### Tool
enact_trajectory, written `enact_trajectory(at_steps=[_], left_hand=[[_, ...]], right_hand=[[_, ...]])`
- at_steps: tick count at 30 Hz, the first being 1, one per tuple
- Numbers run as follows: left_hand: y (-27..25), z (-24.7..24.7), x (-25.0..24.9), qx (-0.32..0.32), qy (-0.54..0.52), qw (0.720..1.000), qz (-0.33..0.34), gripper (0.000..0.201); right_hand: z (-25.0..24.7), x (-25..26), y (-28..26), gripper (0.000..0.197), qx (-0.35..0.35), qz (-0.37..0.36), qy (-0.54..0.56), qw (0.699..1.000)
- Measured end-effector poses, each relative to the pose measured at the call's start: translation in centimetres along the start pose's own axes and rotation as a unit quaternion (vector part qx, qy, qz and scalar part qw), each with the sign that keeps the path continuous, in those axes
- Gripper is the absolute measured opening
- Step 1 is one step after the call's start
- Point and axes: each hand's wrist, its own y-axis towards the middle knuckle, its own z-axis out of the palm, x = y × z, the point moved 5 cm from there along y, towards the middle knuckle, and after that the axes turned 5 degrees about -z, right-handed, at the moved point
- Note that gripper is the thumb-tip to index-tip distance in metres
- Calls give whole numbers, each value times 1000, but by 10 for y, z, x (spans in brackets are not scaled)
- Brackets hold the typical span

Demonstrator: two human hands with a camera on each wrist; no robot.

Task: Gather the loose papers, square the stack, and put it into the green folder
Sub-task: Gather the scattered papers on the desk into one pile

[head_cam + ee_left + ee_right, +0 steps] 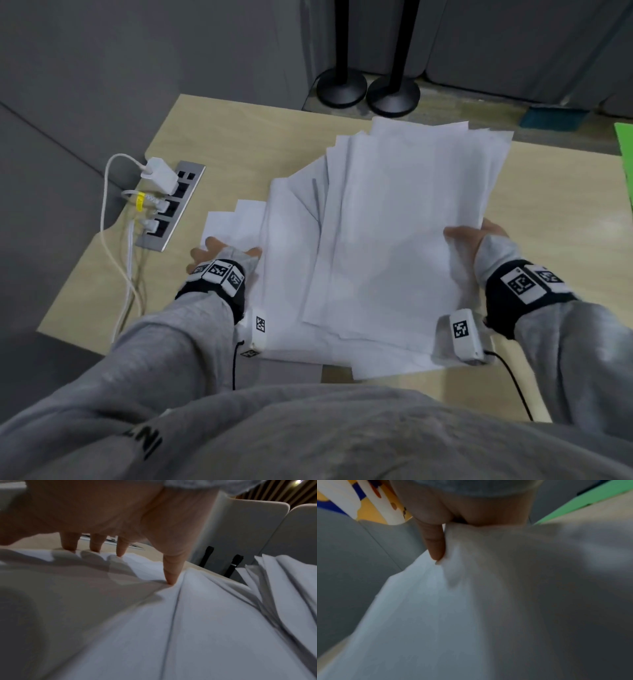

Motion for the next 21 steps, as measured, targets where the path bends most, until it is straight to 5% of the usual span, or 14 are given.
enact_trajectory(at_steps=[3, 7, 13, 21], left_hand=[[2, 2, 11, 1, 20, 999, -34, 67], [-4, 0, -1, -10, -9, 1000, -6, 35], [-6, -14, -22, -39, -159, 986, 2, 51], [-10, 2, -4, 30, -55, 998, 26, 63]], right_hand=[[0, 6, 6, 42, -9, 20, -88, 996], [9, -7, -6, 40, 32, 13, -141, 989], [32, -25, -23, 47, 85, 48, -102, 990], [12, -1, -11, 45, 35, -1, -62, 997]])
